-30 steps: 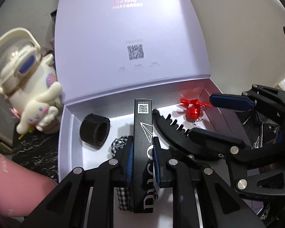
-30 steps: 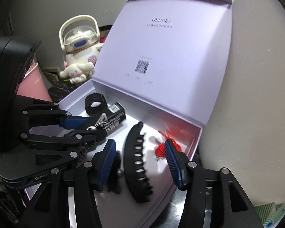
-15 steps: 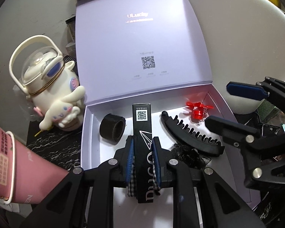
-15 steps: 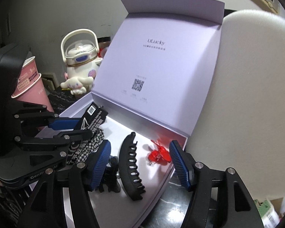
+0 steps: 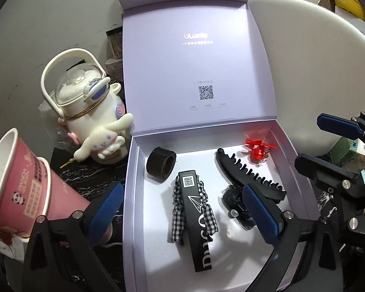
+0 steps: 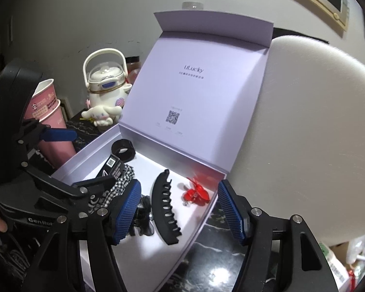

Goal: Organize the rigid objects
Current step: 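Open the left tool and withdraw both tools from the lavender box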

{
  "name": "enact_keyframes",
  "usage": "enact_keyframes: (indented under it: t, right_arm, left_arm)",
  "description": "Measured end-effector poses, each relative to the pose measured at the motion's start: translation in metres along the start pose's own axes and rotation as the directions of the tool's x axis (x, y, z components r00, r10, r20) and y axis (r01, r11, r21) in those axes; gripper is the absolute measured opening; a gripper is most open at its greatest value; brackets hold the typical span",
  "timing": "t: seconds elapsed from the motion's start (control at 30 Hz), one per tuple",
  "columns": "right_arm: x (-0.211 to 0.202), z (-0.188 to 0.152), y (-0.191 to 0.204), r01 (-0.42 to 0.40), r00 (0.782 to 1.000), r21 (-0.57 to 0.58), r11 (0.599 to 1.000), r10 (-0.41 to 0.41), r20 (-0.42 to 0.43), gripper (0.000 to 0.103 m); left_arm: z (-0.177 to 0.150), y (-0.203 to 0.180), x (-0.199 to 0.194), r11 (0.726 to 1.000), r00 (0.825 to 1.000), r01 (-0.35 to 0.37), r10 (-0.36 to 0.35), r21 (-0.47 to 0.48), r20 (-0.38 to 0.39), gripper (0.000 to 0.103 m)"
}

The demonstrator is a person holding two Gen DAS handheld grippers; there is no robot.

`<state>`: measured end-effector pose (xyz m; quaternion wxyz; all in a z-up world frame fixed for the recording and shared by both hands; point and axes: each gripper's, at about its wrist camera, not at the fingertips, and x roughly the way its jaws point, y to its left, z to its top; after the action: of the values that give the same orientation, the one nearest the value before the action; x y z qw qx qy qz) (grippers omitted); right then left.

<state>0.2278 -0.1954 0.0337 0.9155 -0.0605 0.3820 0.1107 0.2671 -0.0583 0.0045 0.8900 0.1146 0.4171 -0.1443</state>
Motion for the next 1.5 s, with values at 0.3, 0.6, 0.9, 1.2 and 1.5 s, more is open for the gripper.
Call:
enact_keyframes:
  t: [0.3,0.6,0.9,1.2,1.5]
  right_arm:
    - [-0.03,0.002,0.005,0.023,0.999,-0.01,1.0,-0.022,0.045,0.067]
    - [-0.057,-0.001,0.01,0.029,0.997,-0.009,1.0,-0.028,0.078,0.07]
    - [-0.089,-0.006,0.021,0.028,0.993,-0.016,0.999,-0.026,0.115,0.076]
    - [-0.11,-0.016,0.032,0.018,0.99,-0.034,0.999,-0.013,0.137,0.079]
    - [-0.124,-0.035,0.037,-0.004,0.991,-0.024,1.0,0.007,0.13,0.08]
  left_arm:
    - [-0.003,0.005,-0.029,1.0,0.999,0.008,-0.007,-0.02,0.048,0.1]
    - [-0.01,0.011,-0.062,0.999,0.995,-0.004,0.009,-0.05,0.101,0.1]
    - [-0.024,0.008,-0.105,1.0,0.988,-0.008,0.013,-0.029,0.157,0.1]
    - [-0.039,0.001,-0.125,0.999,0.988,-0.027,0.03,-0.022,0.155,0.1]
    - [-0.062,0.003,-0.131,0.999,0.992,0.016,-0.011,-0.037,0.126,0.1]
